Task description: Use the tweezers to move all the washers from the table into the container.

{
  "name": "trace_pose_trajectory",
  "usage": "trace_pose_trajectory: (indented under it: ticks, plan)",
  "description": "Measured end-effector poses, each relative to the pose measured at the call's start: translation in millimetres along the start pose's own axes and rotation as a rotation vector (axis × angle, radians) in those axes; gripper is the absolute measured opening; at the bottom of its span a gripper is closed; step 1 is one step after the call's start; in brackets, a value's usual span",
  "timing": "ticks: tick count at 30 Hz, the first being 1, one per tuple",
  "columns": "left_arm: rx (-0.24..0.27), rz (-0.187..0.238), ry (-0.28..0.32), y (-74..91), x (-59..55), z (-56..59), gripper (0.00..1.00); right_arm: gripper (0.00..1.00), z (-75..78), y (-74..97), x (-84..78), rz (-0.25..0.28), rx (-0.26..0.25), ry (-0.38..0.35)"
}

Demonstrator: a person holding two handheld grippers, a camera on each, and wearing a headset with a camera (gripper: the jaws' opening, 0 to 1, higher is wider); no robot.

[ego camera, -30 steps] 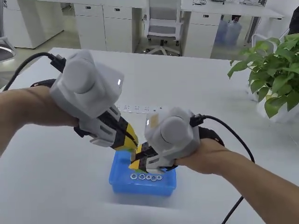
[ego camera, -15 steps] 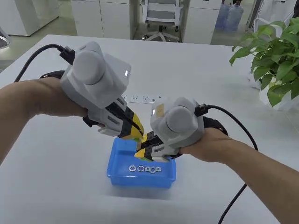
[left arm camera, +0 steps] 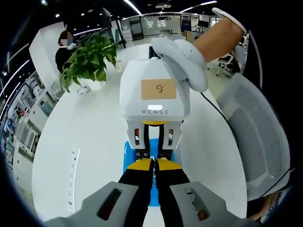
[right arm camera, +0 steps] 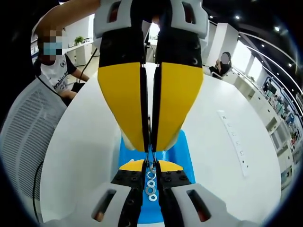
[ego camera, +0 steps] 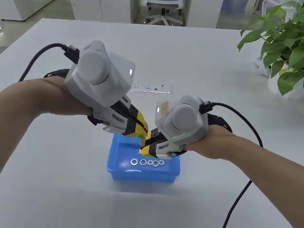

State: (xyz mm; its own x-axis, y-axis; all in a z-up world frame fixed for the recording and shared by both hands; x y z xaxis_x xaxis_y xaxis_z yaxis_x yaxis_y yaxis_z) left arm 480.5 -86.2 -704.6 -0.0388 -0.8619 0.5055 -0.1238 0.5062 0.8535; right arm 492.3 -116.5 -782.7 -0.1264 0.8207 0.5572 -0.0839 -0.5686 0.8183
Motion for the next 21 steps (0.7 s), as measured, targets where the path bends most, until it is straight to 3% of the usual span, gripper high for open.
trace_pose_trajectory:
  ticks: [21]
  plan:
    - [-0.028, 0.002, 0.040, -22.7, -21.6, -5.0, 0.05, 0.11, 1.1, -28.8, -12.5, -0.015, 0.033, -0.017]
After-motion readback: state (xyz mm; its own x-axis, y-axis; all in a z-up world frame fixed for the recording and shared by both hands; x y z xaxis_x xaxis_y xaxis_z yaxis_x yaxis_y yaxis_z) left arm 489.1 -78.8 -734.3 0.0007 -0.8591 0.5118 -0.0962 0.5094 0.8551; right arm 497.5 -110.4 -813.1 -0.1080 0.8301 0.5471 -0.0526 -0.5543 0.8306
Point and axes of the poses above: the centre of the closed fingertips' face, and the gripper's own axes: y roughly backward along the fingers, z roughly to its right, x roughly out of its top, the point moved 5 cm from there along y, roughly backward along the fingers, and after that the axes turned 10 degrees about -z, right-handed, at the moved point
